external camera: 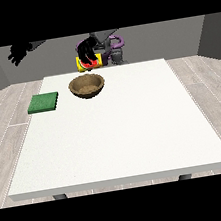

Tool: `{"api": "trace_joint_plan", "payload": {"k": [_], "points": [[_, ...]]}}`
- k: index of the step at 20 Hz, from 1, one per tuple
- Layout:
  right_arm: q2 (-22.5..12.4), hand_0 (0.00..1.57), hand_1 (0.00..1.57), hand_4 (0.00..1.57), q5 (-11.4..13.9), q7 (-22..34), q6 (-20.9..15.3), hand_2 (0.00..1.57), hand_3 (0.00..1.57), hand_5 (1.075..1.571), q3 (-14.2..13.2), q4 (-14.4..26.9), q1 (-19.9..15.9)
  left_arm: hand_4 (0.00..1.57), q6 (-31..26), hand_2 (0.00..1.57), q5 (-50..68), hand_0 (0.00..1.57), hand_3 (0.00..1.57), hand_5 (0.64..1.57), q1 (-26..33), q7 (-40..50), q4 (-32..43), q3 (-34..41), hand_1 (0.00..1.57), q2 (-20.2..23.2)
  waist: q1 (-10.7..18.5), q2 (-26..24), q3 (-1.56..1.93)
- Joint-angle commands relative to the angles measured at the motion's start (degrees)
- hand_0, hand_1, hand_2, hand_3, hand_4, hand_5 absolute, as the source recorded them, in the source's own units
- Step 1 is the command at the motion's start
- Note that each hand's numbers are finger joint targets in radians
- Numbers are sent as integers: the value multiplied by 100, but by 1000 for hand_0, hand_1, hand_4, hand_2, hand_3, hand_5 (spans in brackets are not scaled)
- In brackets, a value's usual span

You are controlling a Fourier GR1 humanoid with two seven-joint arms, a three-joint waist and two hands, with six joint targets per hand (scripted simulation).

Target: Pick the cup and pour the ball into the bowl, then pick the bowl and place it on the pad

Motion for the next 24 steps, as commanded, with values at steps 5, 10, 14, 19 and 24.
{"api": "trace_joint_plan", "payload": {"k": [5,10,14,19,24], "points": [[141,0,0,691,2,225,-119,0,271,1548,79,-338,568,1109,-347,1102,-165,0,1542,1571,472,-126,-522,252,0,97,105,-429,-8],[317,0,0,726,233,144,-454,0,143,1546,145,-384,723,1269,910,1571,1330,1042,1438,1567,809,-967,-1294,1653,1042,800,566,-560,-36],[457,0,0,777,207,190,-688,0,132,1559,111,-417,622,1285,1181,936,2841,635,669,1545,891,-1489,-1875,3049,635,955,919,-548,-73],[559,0,0,788,383,186,-908,0,0,1555,184,-372,688,1120,838,0,4905,0,0,1570,979,-2109,-2545,4627,0,962,1237,-449,-86],[1147,0,0,747,621,-49,-1504,0,0,1563,305,-257,868,1054,-562,0,6638,0,0,1566,1216,-2687,-2826,5620,0,1271,1675,-259,-38]]}}
